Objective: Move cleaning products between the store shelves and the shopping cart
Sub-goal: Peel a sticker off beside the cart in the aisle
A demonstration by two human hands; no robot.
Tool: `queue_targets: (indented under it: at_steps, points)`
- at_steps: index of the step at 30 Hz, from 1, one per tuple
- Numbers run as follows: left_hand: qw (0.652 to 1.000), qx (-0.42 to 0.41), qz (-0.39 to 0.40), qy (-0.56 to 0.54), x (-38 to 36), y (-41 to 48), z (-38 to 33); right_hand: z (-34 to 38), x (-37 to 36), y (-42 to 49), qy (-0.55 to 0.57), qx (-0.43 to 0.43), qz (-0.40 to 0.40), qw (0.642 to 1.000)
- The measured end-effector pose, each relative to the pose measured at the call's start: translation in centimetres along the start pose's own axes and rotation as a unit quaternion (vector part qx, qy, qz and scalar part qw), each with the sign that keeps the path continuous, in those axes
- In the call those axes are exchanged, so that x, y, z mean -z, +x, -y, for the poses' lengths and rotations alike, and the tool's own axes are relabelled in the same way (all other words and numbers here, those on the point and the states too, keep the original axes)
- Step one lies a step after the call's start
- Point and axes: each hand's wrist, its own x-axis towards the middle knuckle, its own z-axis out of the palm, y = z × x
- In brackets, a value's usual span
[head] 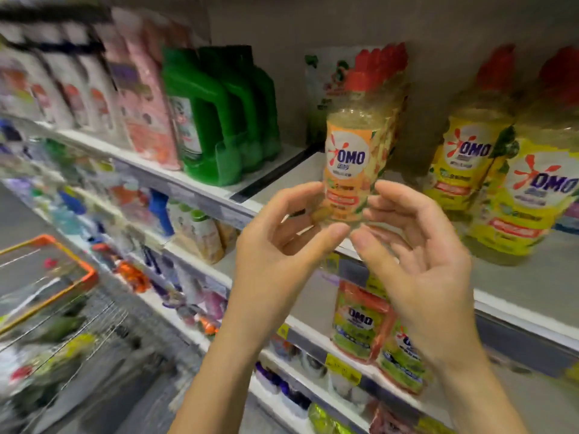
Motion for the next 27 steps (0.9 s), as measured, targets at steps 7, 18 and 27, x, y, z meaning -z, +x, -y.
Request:
queue_targets:
  at_steps: [7,18,27]
  points:
    - [0.992,0.015,-0.124,0.027,12.4,-2.6,-0.3,-0.9,-12.4,-0.5,0.07,-0.019,0.108,0.991]
    - [0.941,0.032,-0.323,0.1,37.9,-8.1,-0.5,-3.0,-38.7,-3.4,0.166,-0.064,0.266,0.947]
    - [0.896,0.055,-0.426,0.113,51.0,-10.4,0.3,-5.5,-53.6,-4.4,0.196,-0.106,0.361,0.905]
